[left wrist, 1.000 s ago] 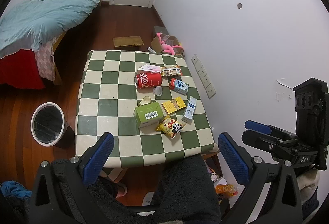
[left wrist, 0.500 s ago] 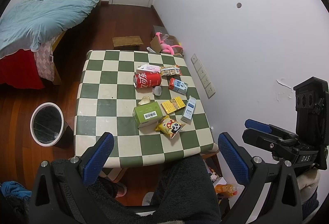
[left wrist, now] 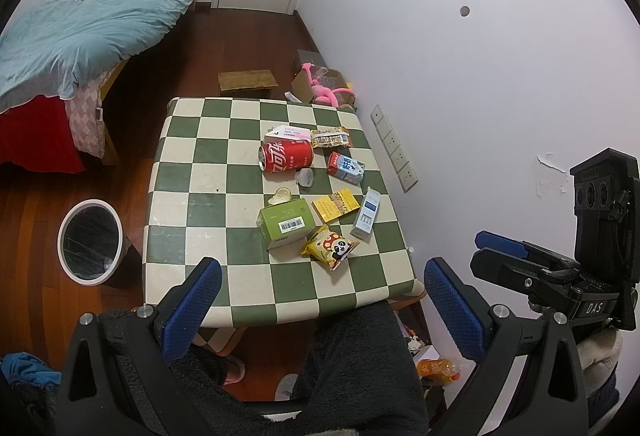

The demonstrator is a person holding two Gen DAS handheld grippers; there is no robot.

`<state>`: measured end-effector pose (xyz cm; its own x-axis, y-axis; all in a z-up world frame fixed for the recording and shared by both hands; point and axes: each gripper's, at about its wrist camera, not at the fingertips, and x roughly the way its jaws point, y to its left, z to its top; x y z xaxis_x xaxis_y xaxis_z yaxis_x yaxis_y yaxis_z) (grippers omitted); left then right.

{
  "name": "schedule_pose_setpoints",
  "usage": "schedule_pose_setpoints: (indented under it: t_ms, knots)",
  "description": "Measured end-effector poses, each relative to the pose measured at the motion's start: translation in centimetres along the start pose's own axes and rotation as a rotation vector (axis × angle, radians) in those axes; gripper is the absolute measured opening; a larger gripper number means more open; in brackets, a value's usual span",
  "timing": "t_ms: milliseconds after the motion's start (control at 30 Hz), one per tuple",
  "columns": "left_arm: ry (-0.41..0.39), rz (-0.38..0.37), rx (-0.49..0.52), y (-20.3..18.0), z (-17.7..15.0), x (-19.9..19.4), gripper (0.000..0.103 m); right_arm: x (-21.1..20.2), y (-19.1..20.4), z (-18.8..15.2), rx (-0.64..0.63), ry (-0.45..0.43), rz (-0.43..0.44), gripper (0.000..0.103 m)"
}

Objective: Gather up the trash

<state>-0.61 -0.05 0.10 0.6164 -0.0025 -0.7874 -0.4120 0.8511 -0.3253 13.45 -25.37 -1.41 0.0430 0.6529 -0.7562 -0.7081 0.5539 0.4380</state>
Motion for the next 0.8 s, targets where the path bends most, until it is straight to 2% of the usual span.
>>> schedule_pose_setpoints:
  t_ms: [367,500,600,667,733,800]
  knots:
    - [0.000,-0.001,-0.001,0.1,0.0,0.0,0.103,0.1,0.1,0.1,0.003,0.000,0.005,0.103]
    - [-0.002,0.029,-0.012,0.1,0.0,0.9,0.103,0.2,0.6,0.5,0.006,-0.004,0.002,0.103]
    - [0.005,0.123,-0.033,0.5,0.6,3.8,0.103,0.3,0.4,0.8,0.039,-0.025,-0.033,0.103]
    - [0.016,0.214,-0.038,0.9,1.2,6.9,0.103,0.5,-0.3,1.1,0.080,-0.042,-0.060,0.103]
    - [0.059,0.288,-0.053,1.7,1.9,10.9,0.103,0.8,-1.7,1.3,0.145,-0.065,-0.096,0.103]
    - [0.113,0.318,-0.081,2.7,2.4,14.3,0.103,1.6,-3.8,1.3,0.223,-0.088,-0.138,0.103]
